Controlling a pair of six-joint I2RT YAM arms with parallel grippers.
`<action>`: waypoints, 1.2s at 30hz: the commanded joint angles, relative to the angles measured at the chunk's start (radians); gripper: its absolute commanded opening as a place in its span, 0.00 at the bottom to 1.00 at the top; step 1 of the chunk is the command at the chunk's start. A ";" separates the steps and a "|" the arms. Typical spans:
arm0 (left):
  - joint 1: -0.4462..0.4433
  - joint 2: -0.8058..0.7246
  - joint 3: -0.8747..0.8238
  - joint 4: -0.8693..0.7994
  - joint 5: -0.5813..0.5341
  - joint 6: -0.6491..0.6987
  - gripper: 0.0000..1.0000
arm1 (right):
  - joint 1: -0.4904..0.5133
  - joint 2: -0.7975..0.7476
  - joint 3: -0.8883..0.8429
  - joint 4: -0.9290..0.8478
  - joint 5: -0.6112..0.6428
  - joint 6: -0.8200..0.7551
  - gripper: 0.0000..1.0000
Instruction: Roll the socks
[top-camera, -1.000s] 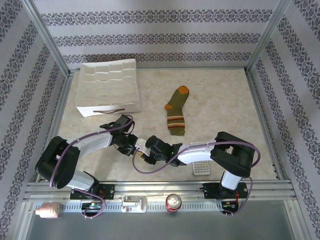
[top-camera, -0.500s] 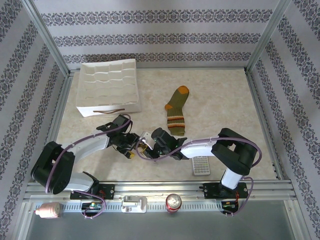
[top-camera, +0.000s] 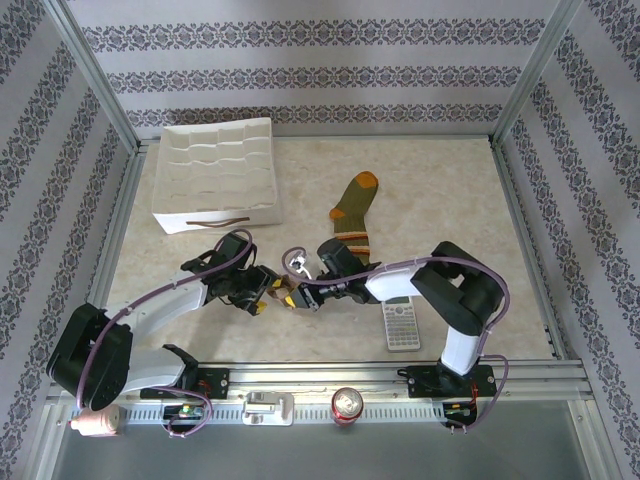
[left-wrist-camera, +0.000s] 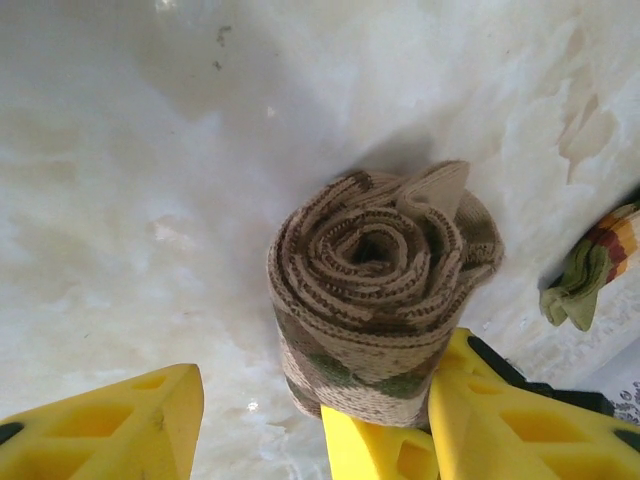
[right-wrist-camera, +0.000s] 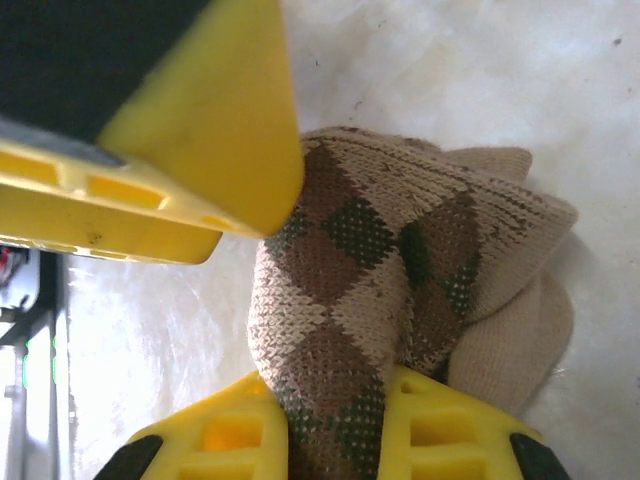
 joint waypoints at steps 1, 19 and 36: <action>-0.015 0.012 -0.007 0.076 -0.013 -0.016 0.60 | -0.038 0.108 -0.042 -0.203 -0.013 0.110 0.00; -0.086 0.260 -0.004 0.274 -0.086 -0.029 0.58 | -0.170 0.307 0.048 -0.258 -0.258 0.403 0.00; -0.037 0.290 0.123 -0.176 0.055 0.074 0.00 | 0.120 -0.422 -0.226 -0.137 0.499 -0.262 0.75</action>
